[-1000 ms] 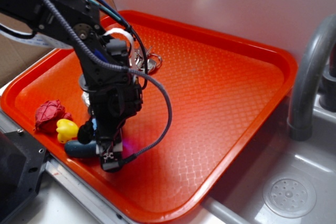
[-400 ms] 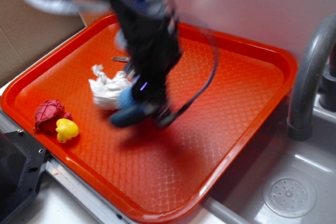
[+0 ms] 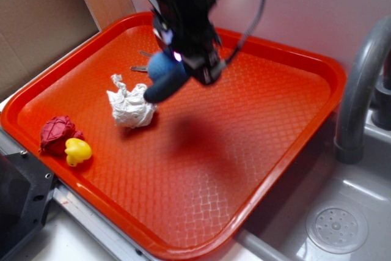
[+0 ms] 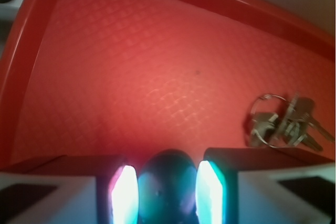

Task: Grab the plastic pickle.

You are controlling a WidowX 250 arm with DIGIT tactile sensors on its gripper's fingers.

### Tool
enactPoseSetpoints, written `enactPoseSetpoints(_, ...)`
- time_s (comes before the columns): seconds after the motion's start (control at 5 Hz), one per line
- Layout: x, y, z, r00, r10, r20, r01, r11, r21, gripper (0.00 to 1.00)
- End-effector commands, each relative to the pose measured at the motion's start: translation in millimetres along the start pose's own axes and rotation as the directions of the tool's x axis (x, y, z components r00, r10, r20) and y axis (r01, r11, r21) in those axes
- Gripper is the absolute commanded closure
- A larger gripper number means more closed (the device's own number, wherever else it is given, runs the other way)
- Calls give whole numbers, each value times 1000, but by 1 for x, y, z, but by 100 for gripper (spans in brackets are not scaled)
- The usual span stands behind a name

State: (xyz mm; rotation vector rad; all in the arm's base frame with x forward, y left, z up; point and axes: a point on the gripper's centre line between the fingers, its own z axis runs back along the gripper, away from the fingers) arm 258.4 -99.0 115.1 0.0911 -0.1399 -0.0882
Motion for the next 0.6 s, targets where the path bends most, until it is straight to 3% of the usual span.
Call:
enactPoseSetpoints(0.0,-42,54,45,954,275,118,-260,957,-132,100)
enactPoseSetpoints(0.2,-39,58,56,952,274,137,-255,956,-143,100)
enactPoseSetpoints(0.4,-37,55,56,963,253,97,-244,965,-100,100)
